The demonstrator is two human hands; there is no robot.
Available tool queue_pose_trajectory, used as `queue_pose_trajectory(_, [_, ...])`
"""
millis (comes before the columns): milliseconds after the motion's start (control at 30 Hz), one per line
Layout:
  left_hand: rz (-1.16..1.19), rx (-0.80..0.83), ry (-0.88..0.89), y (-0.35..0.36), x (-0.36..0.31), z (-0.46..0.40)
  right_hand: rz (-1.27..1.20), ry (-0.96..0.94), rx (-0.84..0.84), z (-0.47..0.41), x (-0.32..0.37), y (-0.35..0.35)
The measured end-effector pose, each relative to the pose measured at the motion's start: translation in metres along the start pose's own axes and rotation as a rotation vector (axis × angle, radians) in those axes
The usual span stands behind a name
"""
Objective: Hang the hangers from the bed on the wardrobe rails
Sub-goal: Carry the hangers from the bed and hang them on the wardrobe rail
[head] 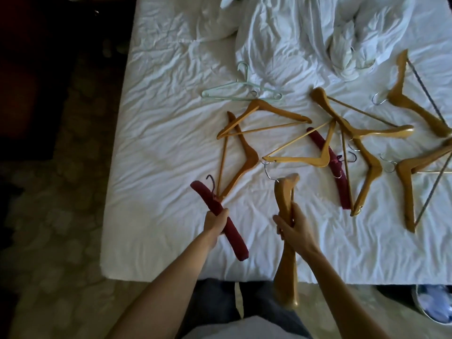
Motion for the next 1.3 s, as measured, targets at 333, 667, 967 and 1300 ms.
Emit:
queue_pose_trajectory(333, [0.172,-0.032,0.226,-0.086,0.03,0.112,0.232,-0.224,0.266,0.065,0.089,0.041])
queue_pose_trajectory(667, [0.706,-0.447,0.316,-0.22,0.142,0.229,0.499,-0.747,0.589,0.184,0.192,0.182])
queue_pose_trajectory(967, [1.129,-0.777,0.419,-0.371,0.266,0.313,0.574,-1.071,0.882,0.366,0.246,0.358])
queue_pose_trajectory(1300, [1.152,-0.944,0.487,-0.6,0.375,0.37,0.719,-1.227,1.033,0.564,0.297,0.551])
Point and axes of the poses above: each hand's wrist, its own z-axis away from the middle knuckle, its own y-axis out of the palm, x = y × z, the point moved 3 cm from there along -z, towards the middle knuckle, and after that the axes turned 15 degrees about z, right-handed, at the moved point
